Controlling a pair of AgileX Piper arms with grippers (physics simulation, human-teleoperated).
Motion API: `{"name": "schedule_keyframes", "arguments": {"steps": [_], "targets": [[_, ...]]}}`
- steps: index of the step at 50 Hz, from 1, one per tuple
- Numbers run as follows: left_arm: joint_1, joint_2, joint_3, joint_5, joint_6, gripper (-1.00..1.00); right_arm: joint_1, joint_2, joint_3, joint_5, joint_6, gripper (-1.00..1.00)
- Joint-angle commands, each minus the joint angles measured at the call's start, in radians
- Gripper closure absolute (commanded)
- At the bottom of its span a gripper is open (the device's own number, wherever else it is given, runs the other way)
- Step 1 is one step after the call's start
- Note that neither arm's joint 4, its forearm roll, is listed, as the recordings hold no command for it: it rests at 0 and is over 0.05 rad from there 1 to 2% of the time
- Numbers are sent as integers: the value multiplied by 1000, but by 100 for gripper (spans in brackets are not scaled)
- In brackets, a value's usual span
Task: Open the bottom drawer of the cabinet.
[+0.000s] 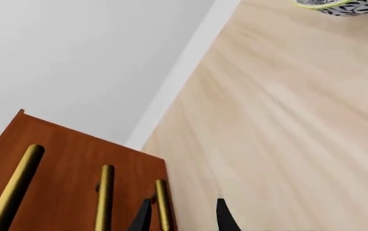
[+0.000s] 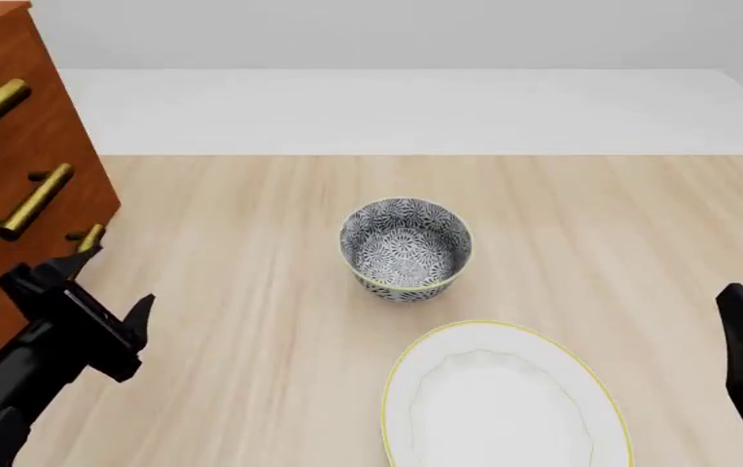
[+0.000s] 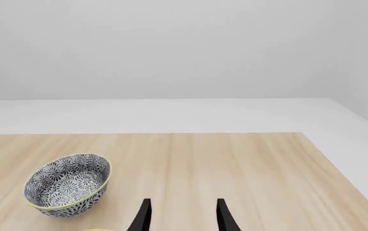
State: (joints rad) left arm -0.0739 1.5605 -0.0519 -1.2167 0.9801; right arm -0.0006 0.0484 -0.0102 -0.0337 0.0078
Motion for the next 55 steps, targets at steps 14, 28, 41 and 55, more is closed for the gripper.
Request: {"name": "schedule_keyframes", "arguments": {"steps": [14,28,41,55], "targets": [[52,110,-40,-3,32,-100,0,3,3,-6,0,-100],[95,128,-44,-3,37,-100,0,4,2,-5,0,-100],[111,160,-56,-3,37,-100,0,0,0,0,0,-100],[132,186,-78,-3,30,-100,0,-1,0,1,0,-100]]}}
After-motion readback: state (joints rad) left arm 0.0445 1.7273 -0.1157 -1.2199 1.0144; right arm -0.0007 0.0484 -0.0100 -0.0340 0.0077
